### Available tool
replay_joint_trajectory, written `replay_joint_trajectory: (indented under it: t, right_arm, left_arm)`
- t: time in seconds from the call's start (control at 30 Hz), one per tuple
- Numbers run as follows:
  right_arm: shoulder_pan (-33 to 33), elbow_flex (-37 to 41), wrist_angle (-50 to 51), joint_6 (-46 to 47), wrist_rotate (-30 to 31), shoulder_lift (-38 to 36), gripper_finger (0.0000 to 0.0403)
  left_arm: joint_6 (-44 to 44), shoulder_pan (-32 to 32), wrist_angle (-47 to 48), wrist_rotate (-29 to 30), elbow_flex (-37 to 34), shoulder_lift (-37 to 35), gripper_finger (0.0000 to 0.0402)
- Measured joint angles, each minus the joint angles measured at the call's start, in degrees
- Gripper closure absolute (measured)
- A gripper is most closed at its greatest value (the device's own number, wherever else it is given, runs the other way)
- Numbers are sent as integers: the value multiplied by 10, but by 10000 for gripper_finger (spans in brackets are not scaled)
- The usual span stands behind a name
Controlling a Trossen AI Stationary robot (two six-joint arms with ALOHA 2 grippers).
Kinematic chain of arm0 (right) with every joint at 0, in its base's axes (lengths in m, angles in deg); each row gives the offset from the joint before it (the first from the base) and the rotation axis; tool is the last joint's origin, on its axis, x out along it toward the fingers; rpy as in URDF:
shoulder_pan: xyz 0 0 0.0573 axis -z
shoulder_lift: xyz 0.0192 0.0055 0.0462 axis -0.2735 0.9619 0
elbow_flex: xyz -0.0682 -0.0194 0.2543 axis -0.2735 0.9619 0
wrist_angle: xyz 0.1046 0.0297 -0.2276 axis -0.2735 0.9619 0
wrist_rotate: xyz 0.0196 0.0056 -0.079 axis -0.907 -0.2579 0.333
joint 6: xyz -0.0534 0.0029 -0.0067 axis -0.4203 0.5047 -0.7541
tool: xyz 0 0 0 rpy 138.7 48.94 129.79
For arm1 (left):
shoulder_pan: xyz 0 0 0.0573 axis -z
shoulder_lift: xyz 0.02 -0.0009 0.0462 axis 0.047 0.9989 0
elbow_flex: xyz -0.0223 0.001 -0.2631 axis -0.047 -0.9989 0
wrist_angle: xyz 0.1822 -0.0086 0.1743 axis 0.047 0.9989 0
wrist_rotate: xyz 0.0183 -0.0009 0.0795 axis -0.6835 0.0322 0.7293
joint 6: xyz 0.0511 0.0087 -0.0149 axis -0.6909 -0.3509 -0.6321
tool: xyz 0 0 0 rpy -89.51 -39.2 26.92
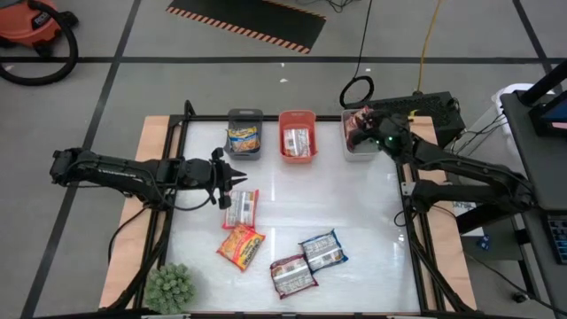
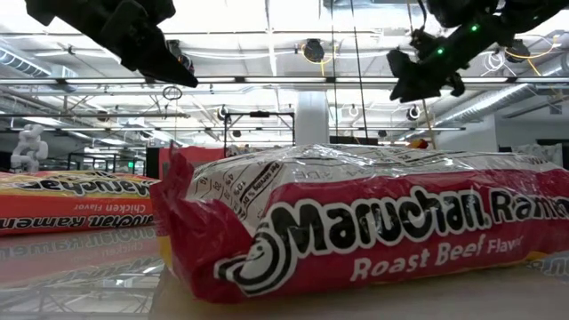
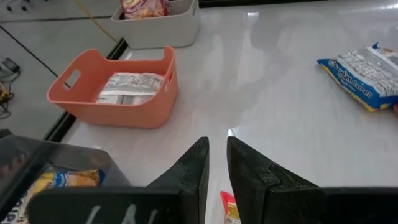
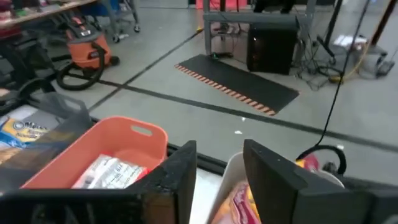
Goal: Sort Maruchan noodles
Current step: Put the top red noodle pack into the gray bin
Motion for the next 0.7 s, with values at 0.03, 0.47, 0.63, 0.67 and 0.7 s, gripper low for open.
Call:
replay_joint_trajectory:
  t: [0.03,0.47,0.63,0.67,0.7]
  right_arm:
    - [0,0,-9,-9,-1,8,282]
    - [61,0,-161,-121,-41,199,398]
    - [91,1,-101,-106,-40,245,392]
    - [94,1,-101,-102,-40,252,393]
    - [96,1,-105,-101,-40,258,396]
  left_arm:
    - [5,0,0,0,0,0,337]
    - [61,30,4,0,1,30,337]
    - [56,41,13,0,1,53,337]
    - [51,41,17,0,0,57,337]
    - [45,41,15,0,0,62,337]
